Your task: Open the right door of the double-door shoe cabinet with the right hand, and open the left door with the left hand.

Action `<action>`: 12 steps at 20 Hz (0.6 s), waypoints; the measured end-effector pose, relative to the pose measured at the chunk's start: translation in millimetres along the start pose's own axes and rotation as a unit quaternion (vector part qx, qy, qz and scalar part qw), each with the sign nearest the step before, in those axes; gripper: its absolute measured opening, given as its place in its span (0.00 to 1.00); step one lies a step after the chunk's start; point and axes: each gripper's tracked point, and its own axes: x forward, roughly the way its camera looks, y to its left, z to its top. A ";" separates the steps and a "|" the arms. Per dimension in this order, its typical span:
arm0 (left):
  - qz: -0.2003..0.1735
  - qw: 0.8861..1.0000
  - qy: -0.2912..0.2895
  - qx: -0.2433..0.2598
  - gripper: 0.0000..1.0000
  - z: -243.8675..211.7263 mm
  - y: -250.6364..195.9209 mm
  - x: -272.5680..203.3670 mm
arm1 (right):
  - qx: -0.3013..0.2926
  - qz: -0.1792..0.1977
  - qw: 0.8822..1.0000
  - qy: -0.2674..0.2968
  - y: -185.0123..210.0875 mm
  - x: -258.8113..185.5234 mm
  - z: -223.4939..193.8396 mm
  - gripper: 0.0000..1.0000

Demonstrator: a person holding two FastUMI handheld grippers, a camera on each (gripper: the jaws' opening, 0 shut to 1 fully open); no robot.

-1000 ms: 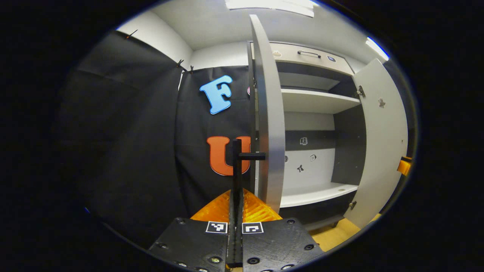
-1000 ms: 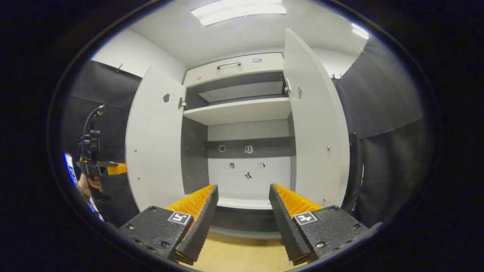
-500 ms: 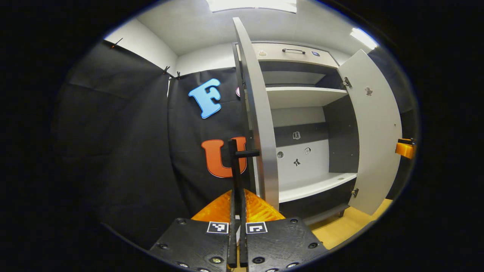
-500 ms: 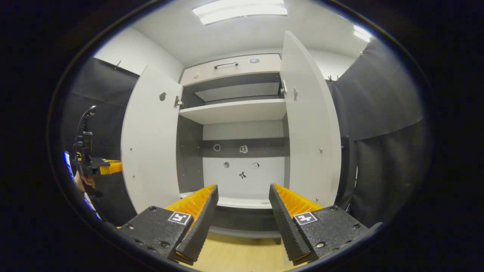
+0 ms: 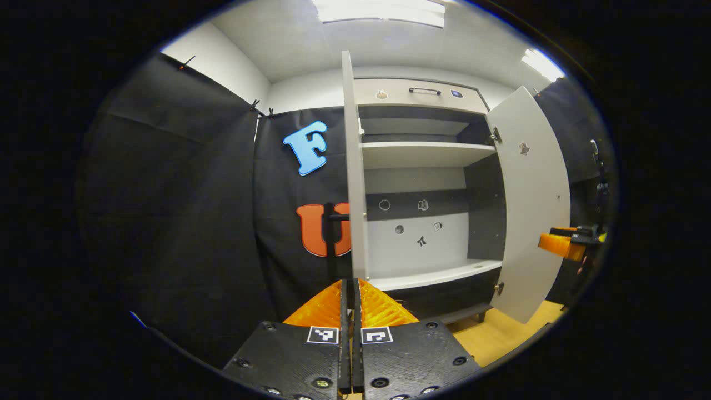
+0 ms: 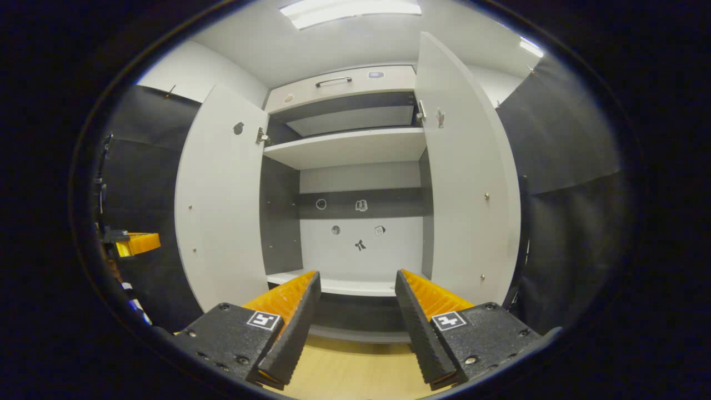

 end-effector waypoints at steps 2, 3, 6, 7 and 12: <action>-0.026 0.999 -0.009 -0.032 0.00 0.5 -40.4 17.2 | -0.003 -0.017 1.000 0.002 -7.8 -0.6 -1.1 0.85; -0.034 0.999 -0.011 -0.035 0.00 0.5 -55.7 29.1 | -0.004 -0.027 1.000 -0.001 -13.8 -1.4 0.4 0.85; -0.031 0.999 -0.012 -0.027 0.01 -4.5 -85.1 63.5 | -0.003 -0.029 1.000 -0.011 -17.0 -6.2 5.6 0.84; -0.029 0.999 -0.011 -0.024 0.00 -6.8 -92.3 72.6 | -0.005 -0.028 0.999 -0.015 -18.3 -8.7 8.2 0.84; -0.056 0.998 0.013 -0.033 0.33 -23.8 -124.4 80.4 | -0.019 -0.034 0.999 -0.026 -31.6 -19.5 12.1 0.84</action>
